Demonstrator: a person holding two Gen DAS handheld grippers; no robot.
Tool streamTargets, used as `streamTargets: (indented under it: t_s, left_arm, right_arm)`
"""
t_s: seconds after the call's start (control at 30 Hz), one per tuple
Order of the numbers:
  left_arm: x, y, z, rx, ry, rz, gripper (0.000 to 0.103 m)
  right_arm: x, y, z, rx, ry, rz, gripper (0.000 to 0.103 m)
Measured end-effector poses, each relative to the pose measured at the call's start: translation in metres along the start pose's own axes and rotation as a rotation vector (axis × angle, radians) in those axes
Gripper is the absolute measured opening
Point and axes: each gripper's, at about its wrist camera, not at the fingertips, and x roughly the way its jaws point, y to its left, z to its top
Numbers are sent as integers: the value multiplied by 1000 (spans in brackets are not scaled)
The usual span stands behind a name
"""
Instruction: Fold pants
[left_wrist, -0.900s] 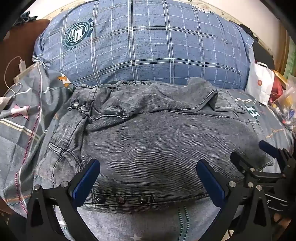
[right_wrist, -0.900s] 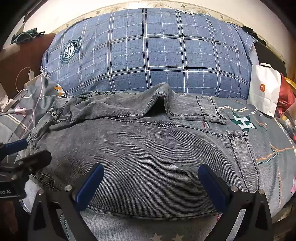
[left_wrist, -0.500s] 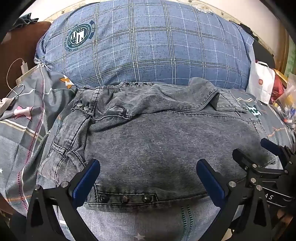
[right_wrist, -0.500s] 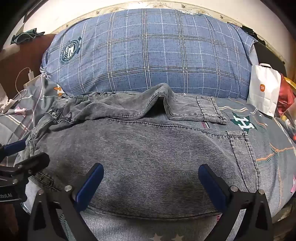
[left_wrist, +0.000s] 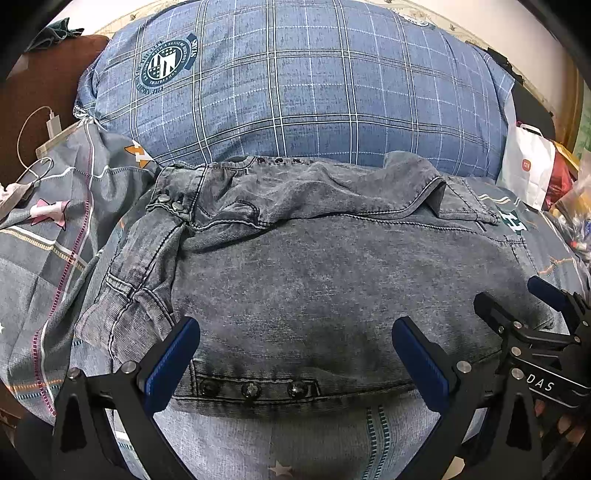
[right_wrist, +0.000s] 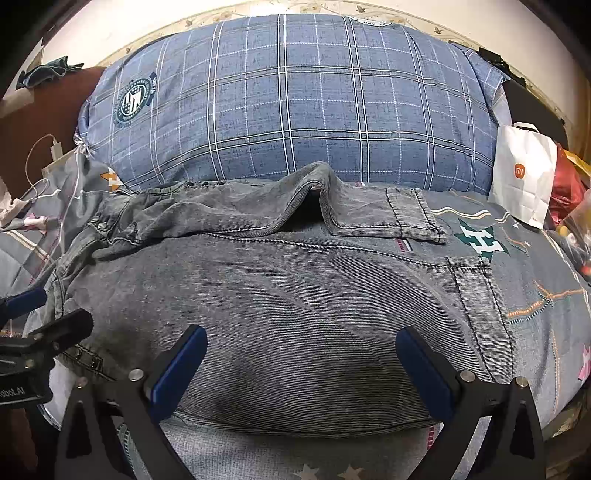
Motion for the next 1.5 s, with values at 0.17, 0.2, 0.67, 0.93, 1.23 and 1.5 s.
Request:
streamTargets:
  t_s: [0.17,0.2,0.67,0.93,1.23,1.5]
  left_arm:
    - [0,2,-2,-3,1,0,103]
    - [0,2,-2,-3,2,0,103]
    - [-2,3,-3,-9,0,9,103]
    - [-4,4,-4,-11,-5,12,103]
    - [-2,6,-7,-19,3,16,103]
    - [1,6,-9,-23,8,15,103]
  right_arm:
    - [0,0,0,0,-1,0,103]
    - [0,0,0,1,-1,0,103]
    - [-1,1,0,7,-3,1,103]
    - [-3,0,0,11,-6,2,103]
    - [-4,2,-1,6,-4,5,103]
    - [-2,2,-1,5,0,6,103]
